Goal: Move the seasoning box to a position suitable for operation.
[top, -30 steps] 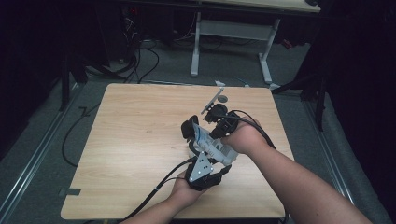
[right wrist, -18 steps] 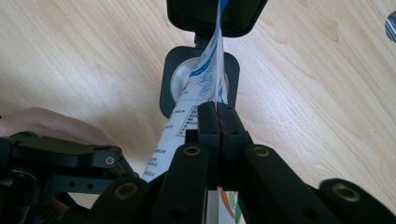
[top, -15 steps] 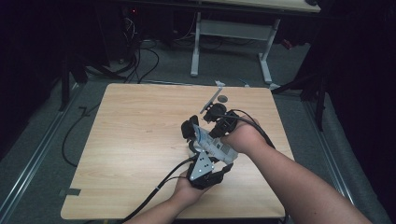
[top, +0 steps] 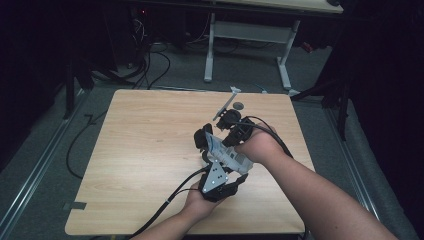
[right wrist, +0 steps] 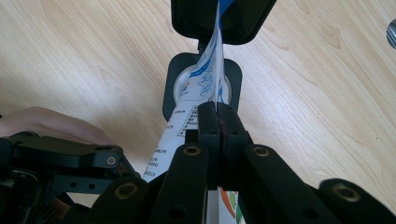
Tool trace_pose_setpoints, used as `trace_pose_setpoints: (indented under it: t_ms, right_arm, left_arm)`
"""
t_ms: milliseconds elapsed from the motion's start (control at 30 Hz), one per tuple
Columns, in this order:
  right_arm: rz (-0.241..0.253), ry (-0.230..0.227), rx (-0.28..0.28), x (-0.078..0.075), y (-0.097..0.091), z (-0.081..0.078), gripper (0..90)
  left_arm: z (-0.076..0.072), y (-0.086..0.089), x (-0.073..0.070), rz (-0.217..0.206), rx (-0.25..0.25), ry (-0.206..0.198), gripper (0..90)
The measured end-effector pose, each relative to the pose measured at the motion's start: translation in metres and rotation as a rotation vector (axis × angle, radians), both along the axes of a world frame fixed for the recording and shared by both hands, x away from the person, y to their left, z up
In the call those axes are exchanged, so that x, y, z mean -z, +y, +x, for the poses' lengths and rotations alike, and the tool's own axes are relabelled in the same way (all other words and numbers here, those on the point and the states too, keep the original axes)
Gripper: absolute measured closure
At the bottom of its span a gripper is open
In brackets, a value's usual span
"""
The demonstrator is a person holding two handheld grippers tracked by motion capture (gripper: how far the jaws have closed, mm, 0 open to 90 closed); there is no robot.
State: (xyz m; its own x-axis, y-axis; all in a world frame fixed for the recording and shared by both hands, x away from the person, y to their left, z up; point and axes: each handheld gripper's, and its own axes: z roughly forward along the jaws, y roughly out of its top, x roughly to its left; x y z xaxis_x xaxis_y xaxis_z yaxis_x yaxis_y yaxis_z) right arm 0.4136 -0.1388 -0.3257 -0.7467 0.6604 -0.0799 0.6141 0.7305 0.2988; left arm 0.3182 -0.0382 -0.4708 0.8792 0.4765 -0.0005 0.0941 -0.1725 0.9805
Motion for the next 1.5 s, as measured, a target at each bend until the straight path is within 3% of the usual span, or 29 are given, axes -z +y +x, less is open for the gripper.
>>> trace_pose_setpoints:
  t_ms: [700,1500]
  right_arm:
    - [-0.012,0.007,-0.002,0.0035,0.0027,0.0027,90.0]
    - [-0.008,0.004,-0.007,0.0046,0.0046,0.0032,90.0]
  left_arm:
    - [0.0012,-0.0001,0.0006,-0.01,0.004,0.022,59.0]
    - [-0.0002,-0.0005,0.0006,-0.011,0.007,0.01,57.5]
